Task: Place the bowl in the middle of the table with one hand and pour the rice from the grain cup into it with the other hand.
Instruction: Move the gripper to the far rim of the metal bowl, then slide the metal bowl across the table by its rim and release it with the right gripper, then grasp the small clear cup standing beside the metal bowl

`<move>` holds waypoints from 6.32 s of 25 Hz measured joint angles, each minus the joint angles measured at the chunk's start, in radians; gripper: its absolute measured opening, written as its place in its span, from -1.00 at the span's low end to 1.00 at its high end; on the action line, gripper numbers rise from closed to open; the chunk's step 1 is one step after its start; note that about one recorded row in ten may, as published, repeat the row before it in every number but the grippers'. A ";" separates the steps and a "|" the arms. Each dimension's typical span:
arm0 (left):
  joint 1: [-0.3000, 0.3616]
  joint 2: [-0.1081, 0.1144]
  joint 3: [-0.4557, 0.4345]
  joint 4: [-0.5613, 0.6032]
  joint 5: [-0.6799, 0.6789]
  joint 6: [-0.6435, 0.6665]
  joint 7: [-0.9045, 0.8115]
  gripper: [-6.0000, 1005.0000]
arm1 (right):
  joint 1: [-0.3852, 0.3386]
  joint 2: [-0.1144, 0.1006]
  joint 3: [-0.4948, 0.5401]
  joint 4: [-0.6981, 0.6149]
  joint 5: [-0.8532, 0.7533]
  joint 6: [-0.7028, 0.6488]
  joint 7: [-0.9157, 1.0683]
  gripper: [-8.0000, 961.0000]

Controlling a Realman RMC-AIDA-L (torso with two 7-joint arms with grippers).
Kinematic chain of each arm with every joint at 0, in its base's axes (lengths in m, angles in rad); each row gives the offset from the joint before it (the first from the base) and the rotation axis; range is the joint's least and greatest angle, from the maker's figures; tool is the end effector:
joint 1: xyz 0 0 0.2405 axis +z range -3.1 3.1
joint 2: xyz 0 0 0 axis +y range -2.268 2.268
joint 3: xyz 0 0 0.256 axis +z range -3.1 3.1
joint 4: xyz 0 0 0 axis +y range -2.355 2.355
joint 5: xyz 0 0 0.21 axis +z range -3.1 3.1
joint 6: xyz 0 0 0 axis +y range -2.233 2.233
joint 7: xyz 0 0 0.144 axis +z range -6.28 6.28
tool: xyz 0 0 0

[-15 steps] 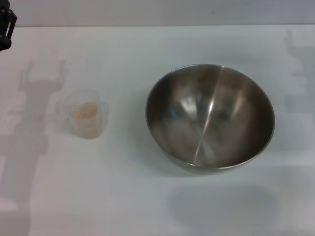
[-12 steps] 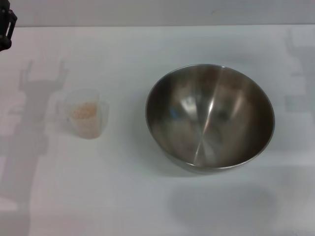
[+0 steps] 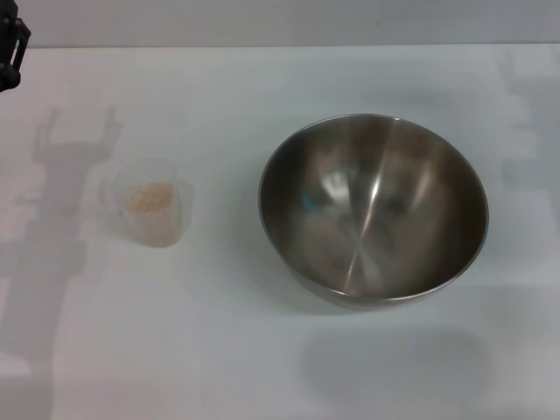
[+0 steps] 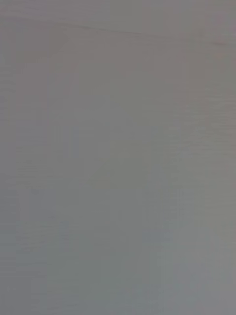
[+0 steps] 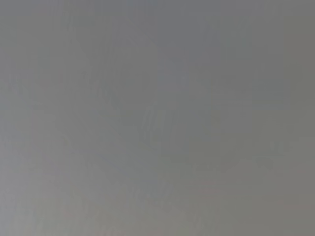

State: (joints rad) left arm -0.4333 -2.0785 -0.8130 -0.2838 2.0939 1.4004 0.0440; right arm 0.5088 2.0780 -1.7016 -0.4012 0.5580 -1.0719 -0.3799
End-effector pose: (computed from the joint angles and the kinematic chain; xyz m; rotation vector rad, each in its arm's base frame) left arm -0.2884 0.3335 0.0140 -1.3674 -0.3126 -0.8453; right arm 0.2716 0.3972 0.0461 -1.3482 0.1394 0.5052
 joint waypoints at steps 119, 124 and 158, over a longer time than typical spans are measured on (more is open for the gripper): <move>0.021 0.000 0.000 0.000 -0.002 0.038 -0.015 0.53 | 0.333 -0.013 0.638 -0.483 0.065 2.399 -0.197 -0.95; 0.021 0.001 0.000 0.000 -0.002 0.040 -0.016 0.52 | 0.336 -0.012 0.632 -0.463 0.062 2.388 -0.188 -0.95; 0.041 0.003 0.012 -0.002 0.000 0.043 -0.018 0.48 | -0.002 0.005 0.025 -0.826 0.072 1.100 -0.190 -0.21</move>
State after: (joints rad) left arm -0.3920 -2.0759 -0.8007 -0.2853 2.0939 1.4432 0.0260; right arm 0.5072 2.0833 -1.6765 -1.2271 0.6302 0.0282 -0.5702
